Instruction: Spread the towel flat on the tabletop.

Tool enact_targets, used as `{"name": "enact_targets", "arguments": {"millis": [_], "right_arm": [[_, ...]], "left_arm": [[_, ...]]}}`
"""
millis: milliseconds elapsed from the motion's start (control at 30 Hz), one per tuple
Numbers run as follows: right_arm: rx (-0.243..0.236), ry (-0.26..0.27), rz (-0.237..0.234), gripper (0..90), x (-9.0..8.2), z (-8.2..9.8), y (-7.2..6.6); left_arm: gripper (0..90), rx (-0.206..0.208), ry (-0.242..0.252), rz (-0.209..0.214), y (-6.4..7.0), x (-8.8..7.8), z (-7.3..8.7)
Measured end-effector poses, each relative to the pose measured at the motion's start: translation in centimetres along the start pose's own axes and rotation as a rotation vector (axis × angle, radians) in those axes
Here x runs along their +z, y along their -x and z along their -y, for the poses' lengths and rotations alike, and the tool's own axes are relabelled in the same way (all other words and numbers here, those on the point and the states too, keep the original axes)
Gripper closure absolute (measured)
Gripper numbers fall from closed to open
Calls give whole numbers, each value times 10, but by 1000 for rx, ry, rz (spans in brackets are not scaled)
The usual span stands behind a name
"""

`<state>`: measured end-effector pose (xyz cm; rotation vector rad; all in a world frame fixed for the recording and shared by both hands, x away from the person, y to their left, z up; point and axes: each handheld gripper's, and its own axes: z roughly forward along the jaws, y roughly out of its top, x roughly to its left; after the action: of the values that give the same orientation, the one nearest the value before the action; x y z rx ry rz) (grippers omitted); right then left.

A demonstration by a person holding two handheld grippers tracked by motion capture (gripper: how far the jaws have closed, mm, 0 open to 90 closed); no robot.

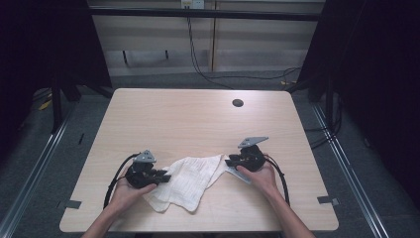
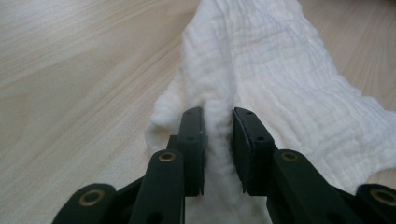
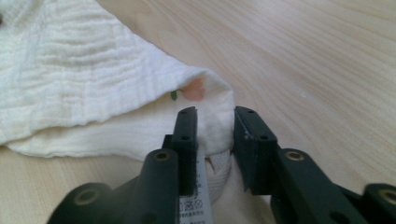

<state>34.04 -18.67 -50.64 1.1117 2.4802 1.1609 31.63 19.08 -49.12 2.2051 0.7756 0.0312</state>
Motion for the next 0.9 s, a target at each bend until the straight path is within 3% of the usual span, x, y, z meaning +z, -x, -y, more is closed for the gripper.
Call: {"name": "enact_targets", "arguments": {"millis": [67,233,367,433,467,600,633,667,767,833,867,900], "right_arm": [[-11,6,24,792,1,0,-1],[19,6,24,862,3,-3,2],[36,16,22,871,2,-4,2],[46,25,8,874,2,-3,2],[48,28,2,875,1,-3,2],[70,50,-28,875,-2,-5,3],[72,49,-27,875,-4,-5,3],[82,56,-34,875,-6,-5,4],[85,58,-30,875,-7,-5,5],[85,57,-28,875,-8,-5,6],[79,53,-25,875,-8,-5,5],[79,53,-25,875,-8,-5,5]], "left_arm": [[734,0,1,4,-1,0,0],[707,0,0,-6,-2,0,-1],[644,2,18,-8,-3,-3,-1],[628,11,32,11,-2,-5,-2],[620,24,38,-2,-2,-8,-2],[559,7,96,4,-1,-21,-6],[552,-12,113,29,0,-24,-7],[559,-28,143,99,3,-32,-8],[622,2,152,91,11,-36,-10],[646,31,146,127,22,-34,-11],[675,71,110,152,35,-26,-12],[692,71,110,152,35,-26,-12]]}}
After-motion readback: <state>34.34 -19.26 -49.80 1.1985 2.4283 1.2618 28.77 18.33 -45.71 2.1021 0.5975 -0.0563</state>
